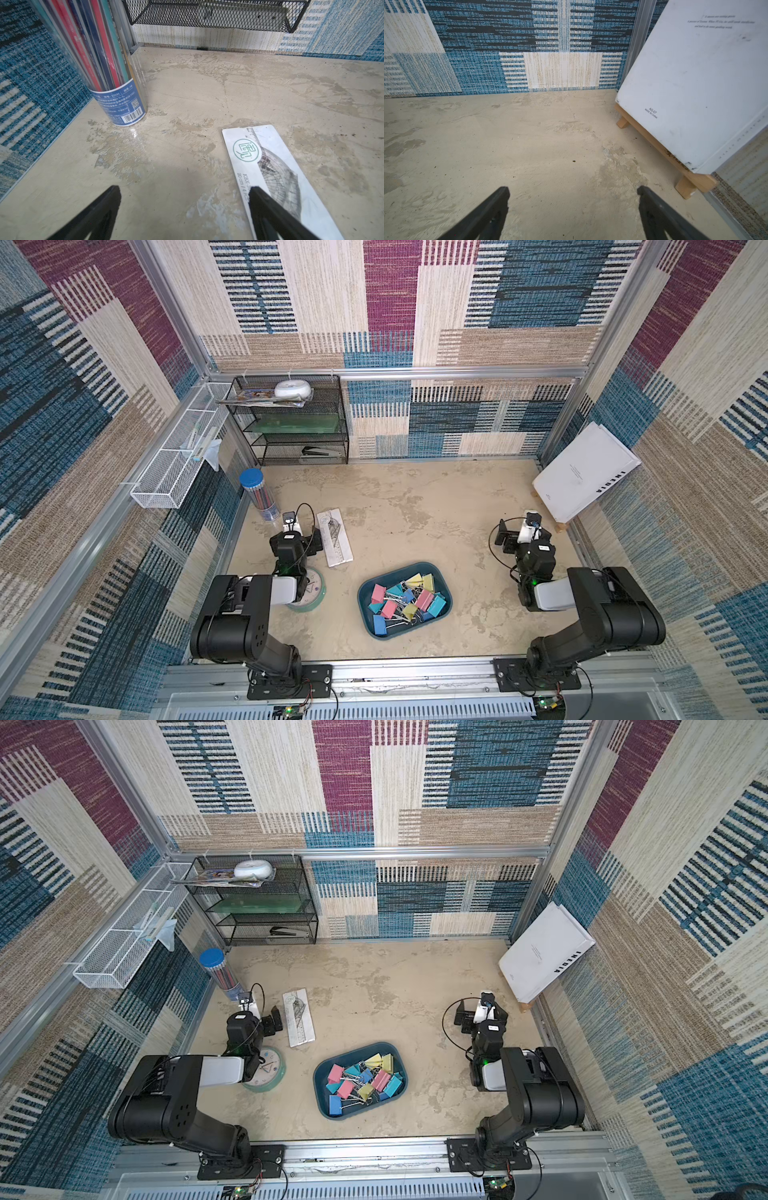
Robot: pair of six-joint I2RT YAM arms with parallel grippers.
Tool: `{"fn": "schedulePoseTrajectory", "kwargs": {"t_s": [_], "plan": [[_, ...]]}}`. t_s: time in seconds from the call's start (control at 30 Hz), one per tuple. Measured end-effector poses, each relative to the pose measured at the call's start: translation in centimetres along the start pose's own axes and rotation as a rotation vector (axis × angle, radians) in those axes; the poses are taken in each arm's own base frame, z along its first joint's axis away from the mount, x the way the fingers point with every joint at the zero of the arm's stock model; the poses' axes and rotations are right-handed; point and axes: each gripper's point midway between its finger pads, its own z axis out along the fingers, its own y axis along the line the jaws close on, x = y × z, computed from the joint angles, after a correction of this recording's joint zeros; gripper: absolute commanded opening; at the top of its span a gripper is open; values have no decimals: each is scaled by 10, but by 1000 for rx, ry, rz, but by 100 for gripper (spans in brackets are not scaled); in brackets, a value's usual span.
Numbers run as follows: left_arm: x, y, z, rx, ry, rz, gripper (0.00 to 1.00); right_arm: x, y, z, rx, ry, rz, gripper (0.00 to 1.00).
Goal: Put the binder clips in the storage box
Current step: Reset both arms
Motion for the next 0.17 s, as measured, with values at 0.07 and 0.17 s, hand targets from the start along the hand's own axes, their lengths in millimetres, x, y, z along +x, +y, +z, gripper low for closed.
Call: {"fn": "schedulePoseTrajectory", "kwargs": {"t_s": [0.07,0.17], "plan": [[0,0,0,0,0,0,100,0,0,0,0,0,0,99],[0,0,0,0,0,0,100,0,0,0,0,0,0,99]]}}
